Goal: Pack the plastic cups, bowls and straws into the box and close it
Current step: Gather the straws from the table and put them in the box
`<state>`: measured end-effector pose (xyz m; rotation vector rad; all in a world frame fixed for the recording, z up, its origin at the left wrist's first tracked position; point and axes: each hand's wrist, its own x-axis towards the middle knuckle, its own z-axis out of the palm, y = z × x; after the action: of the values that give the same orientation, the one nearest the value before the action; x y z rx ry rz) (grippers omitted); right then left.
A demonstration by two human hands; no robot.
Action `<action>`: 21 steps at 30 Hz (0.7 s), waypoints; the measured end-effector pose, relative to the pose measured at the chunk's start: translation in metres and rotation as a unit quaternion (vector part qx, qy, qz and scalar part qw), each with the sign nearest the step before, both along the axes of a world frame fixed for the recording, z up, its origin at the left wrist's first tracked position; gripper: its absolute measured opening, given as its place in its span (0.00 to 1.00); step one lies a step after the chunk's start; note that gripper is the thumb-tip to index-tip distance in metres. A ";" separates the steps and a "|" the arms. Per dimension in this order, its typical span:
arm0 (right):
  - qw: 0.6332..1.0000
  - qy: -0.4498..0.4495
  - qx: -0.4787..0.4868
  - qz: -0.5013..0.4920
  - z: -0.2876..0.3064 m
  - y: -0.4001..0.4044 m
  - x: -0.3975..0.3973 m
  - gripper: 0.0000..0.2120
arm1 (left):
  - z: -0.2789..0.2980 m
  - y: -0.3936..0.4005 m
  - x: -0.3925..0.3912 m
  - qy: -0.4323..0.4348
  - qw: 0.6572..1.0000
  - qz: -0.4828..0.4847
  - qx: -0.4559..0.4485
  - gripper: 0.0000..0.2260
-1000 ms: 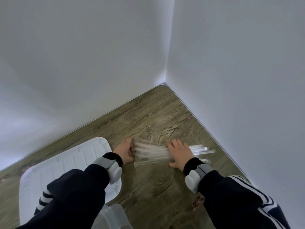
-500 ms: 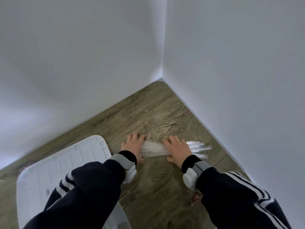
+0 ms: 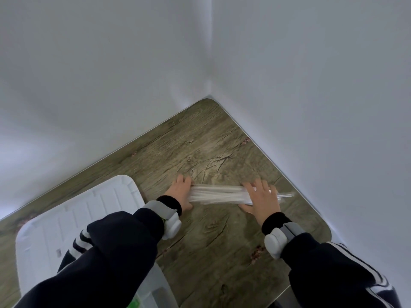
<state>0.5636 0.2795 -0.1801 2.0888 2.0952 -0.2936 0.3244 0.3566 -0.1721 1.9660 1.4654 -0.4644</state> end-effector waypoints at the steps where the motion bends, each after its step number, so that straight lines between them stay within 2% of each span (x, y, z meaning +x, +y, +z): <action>1: 1.000 0.000 0.029 0.009 0.001 0.001 -0.003 0.27 | 0.001 0.001 0.000 -0.014 1.000 0.001 -0.010 0.30; 4: 0.998 0.045 0.022 0.031 0.001 0.005 -0.011 0.29 | 0.007 0.006 -0.007 -0.043 0.998 -0.011 -0.053 0.37; 7: 0.997 0.078 -0.011 0.012 0.002 0.004 -0.001 0.37 | 0.013 0.013 -0.024 -0.015 0.997 -0.049 -0.059 0.46; 9: 0.991 0.119 0.012 -0.066 0.006 0.001 0.014 0.35 | 0.014 0.015 -0.037 0.015 0.998 -0.033 -0.049 0.51; 12: 0.955 0.174 0.049 -0.237 0.006 -0.006 0.038 0.24 | 0.012 0.012 -0.044 0.061 0.997 0.023 -0.049 0.55; 14: 0.932 0.183 0.033 -0.310 0.004 -0.013 0.045 0.18 | 0.010 0.009 -0.038 0.070 0.995 0.047 -0.055 0.54; 16: 0.924 0.193 0.029 -0.329 0.000 -0.017 0.042 0.15 | 0.009 0.006 -0.028 0.064 0.994 0.059 -0.066 0.51; 21: 0.884 0.262 0.018 -0.387 0.003 -0.017 0.037 0.19 | 0.007 0.006 -0.006 0.039 0.995 0.047 -0.083 0.43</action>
<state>0.6006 0.2625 -0.1768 3.0396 1.3093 -1.0192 0.3179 0.3625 -0.1647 1.7595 1.5094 -0.6083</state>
